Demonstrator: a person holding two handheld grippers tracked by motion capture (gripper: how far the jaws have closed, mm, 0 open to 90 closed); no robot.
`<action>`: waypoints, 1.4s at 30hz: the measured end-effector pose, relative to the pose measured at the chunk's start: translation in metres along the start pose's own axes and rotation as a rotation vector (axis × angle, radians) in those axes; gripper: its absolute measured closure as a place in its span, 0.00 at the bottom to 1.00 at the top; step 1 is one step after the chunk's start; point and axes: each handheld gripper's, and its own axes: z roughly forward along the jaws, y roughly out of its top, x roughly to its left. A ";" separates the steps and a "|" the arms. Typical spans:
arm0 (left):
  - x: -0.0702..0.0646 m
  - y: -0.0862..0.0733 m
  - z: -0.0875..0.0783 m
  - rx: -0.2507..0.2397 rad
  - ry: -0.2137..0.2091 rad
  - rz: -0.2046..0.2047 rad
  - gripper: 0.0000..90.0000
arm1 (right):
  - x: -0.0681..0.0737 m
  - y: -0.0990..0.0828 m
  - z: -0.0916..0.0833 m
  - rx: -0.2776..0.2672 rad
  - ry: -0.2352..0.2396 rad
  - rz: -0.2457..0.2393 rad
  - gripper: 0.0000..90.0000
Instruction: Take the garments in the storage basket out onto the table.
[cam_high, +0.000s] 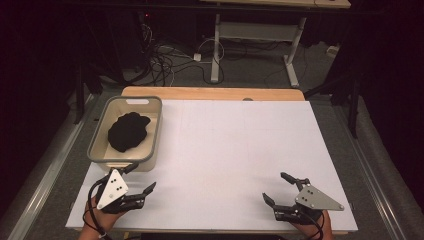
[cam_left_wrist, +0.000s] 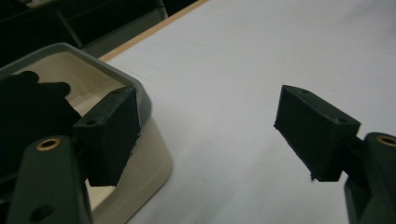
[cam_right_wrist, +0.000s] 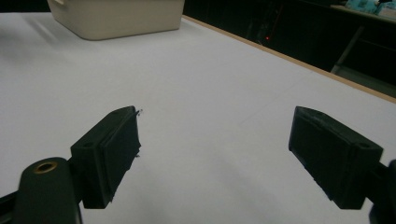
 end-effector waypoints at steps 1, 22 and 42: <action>0.004 0.001 -0.002 -0.007 0.008 -0.008 0.24 | -0.001 -0.001 0.000 0.001 0.001 0.004 0.18; 0.128 0.063 0.040 0.322 0.089 -0.053 0.15 | 0.004 -0.003 0.004 0.018 0.003 0.011 0.17; 0.174 0.024 0.138 0.815 0.132 -0.175 0.00 | 0.008 -0.005 0.005 0.035 0.042 -0.020 0.18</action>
